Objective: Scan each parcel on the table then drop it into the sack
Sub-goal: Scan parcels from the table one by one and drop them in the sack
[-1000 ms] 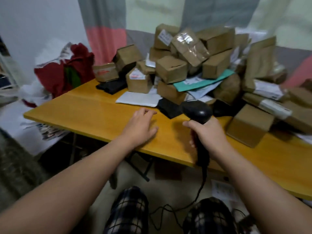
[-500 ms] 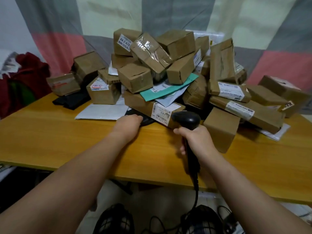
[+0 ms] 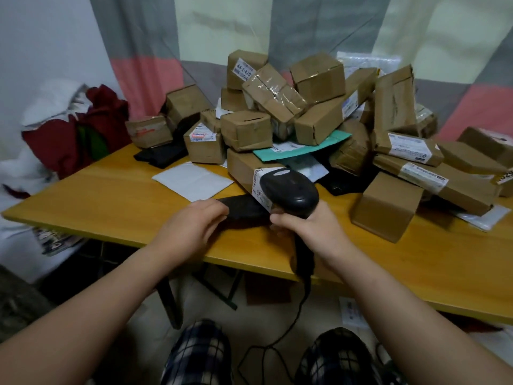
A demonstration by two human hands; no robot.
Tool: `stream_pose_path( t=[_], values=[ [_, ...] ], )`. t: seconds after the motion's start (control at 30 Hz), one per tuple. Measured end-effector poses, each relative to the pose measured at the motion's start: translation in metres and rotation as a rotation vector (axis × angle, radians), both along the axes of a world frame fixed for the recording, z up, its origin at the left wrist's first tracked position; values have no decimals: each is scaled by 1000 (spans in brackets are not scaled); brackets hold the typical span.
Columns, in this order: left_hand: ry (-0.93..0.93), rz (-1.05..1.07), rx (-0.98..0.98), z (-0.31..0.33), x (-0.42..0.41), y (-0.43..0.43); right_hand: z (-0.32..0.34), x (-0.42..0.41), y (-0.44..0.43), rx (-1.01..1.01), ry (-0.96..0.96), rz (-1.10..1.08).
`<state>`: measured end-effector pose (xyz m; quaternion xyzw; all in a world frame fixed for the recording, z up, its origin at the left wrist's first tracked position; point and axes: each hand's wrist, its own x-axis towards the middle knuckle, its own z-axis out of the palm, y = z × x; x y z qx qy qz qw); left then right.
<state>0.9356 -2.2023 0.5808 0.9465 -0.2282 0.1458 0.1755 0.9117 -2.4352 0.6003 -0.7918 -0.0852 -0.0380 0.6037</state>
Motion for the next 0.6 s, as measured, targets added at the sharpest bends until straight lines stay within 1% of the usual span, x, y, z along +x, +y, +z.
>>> stream_pose_path(
  t=[0.1,0.17,0.2,0.27,0.4,0.47,0.53,0.57,0.6],
  values=[
    [-41,-1,-11,5,-9,12,0,-1,13,56,-17,-6],
    [-46,64,-35,9,-12,25,1,-2,13,137,-6,-59],
    [-20,105,-46,10,-13,34,1,-2,12,167,1,-88],
    [43,171,-24,6,-17,50,2,-2,8,182,8,-142],
    [29,200,48,2,-27,45,3,-1,9,170,45,-185],
    [91,123,130,3,-27,26,4,0,14,135,68,-170],
    [232,56,267,0,-26,8,4,-2,18,91,80,-150],
    [282,54,341,-3,-24,3,2,-2,20,62,79,-144],
    [293,62,409,-6,-23,0,0,-3,22,33,78,-141]
  ],
)
